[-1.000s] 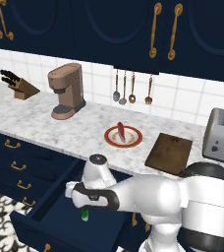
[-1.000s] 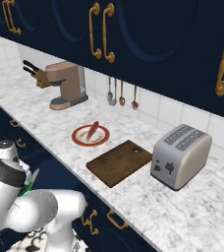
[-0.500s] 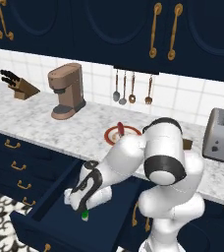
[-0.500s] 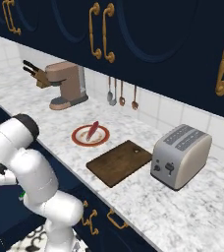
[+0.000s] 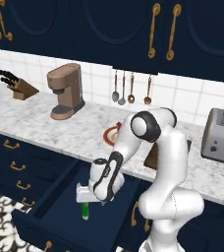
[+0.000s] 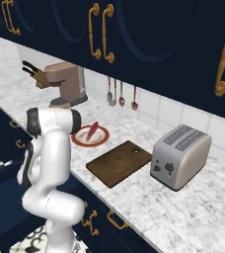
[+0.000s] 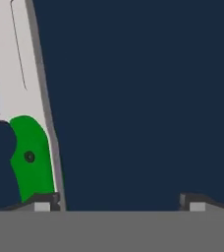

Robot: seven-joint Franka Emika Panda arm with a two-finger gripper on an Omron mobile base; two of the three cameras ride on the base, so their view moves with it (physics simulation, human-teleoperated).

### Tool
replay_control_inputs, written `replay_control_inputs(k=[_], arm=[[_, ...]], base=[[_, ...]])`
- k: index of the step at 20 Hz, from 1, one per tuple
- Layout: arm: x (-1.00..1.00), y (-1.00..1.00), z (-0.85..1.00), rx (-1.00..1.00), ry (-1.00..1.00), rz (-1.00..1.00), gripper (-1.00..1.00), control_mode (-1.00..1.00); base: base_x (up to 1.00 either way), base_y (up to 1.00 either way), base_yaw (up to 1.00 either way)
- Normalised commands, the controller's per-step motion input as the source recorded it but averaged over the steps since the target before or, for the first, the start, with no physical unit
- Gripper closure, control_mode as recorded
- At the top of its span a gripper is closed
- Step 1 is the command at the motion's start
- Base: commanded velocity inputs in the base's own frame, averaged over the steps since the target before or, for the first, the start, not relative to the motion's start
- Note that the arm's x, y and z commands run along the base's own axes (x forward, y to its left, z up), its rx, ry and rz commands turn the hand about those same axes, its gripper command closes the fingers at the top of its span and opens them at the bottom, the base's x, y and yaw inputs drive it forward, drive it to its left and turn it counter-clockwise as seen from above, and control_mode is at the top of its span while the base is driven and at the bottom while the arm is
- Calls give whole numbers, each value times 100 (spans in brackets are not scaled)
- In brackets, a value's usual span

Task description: Pick up the knife from the drawer and place it on the cutting board. Then place the meat from the plate to the cutting board.

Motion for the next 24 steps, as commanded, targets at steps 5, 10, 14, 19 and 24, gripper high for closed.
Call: replay_control_inputs(k=[5,10,14,19,24], arm=[[0,100,-46,-20,-16,-10,-100,-100],[0,67,-3,-5,-7,-15,-100,-100],[0,26,0,-1,-10,-12,-100,-100],[-3,2,43,0,-5,-10,-100,-100],[-5,0,61,0,-1,-10,-100,-100]], base=[[0,0,0],[0,0,0],[0,0,0],[0,0,0],[0,0,0]])
